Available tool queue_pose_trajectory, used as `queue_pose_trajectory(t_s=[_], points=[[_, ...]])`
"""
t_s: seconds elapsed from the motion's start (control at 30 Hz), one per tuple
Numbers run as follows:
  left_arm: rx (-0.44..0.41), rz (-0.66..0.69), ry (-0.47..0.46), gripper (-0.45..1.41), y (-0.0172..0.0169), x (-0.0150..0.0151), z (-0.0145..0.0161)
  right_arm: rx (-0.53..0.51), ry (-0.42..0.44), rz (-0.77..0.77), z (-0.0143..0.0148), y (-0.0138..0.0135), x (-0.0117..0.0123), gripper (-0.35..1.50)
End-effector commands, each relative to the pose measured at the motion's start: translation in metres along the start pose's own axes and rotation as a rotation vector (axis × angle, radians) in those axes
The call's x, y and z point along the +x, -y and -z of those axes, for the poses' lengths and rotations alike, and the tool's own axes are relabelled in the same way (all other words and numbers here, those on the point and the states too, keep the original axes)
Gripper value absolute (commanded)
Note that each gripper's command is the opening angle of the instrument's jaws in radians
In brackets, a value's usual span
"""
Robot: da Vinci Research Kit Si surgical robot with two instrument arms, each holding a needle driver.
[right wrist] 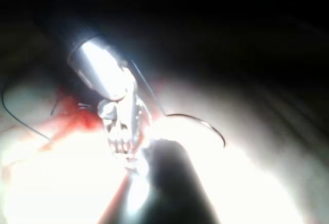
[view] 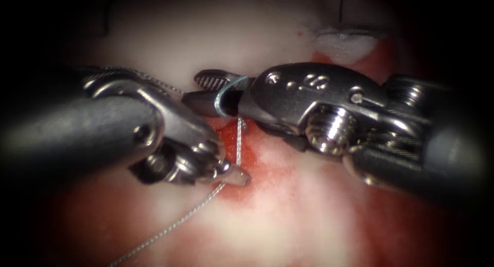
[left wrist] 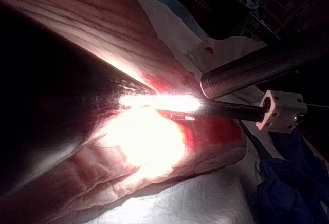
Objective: Wound Closure
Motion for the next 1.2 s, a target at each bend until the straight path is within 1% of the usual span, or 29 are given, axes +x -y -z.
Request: queue_pose_trajectory(t_s=[0.03,0.1,0.33,0.43,0.47,0.57,0.67,0.83,0.93,1.03,1.1,1.2], points=[[0.001,-0.003,0.005,-0.45,0.0003,-0.0012,0.0003,-0.005,-0.006,0.022,-0.0009,-0.0002,0.0017,0.29],[0.001,0.001,0.005,-0.45,0.0003,-0.0012,0.0003,0.005,-0.006,0.027,-0.0012,-0.0001,0.0019,0.34],[0.002,0.004,0.004,-0.45,0.0002,-0.0012,0.0002,0.001,0.007,0.030,-0.0020,0.0005,0.0022,0.32],[0.002,0.002,0.004,-0.45,0.0001,-0.0012,0.0002,0.001,0.025,0.043,-0.0020,0.0005,0.0022,0.29],[0.001,0.000,0.004,-0.45,0.0001,-0.0011,0.0001,0.002,0.042,0.044,-0.0020,0.0005,0.0021,0.22],[0.000,0.003,0.005,-0.45,0.0001,-0.0010,-0.0001,0.006,0.069,0.053,-0.0017,0.0006,0.0019,0.19],[0.004,0.005,-0.002,-0.45,0.0001,-0.0009,-0.0001,0.023,0.078,0.058,-0.0009,0.0005,0.0016,0.09],[0.018,0.106,-0.011,-0.45,0.0007,-0.0005,-0.0003,0.041,0.078,0.074,0.0002,0.0001,0.0017,0.09],[0.020,0.123,-0.010,-0.45,0.0008,-0.0005,-0.0006,0.052,0.078,0.085,0.0001,0.0002,0.0017,0.09],[0.035,0.174,-0.018,-0.45,0.0005,-0.0003,-0.0011,0.056,0.075,0.095,-0.0004,0.0004,0.0019,0.09],[0.058,0.203,-0.016,-0.45,0.0004,-0.0002,-0.0012,0.058,0.090,0.112,-0.0007,0.0006,0.0020,0.09],[0.064,0.219,-0.024,-0.45,0.0004,-0.0001,-0.0016,0.060,0.120,0.136,-0.0008,0.0007,0.0020,0.10]])
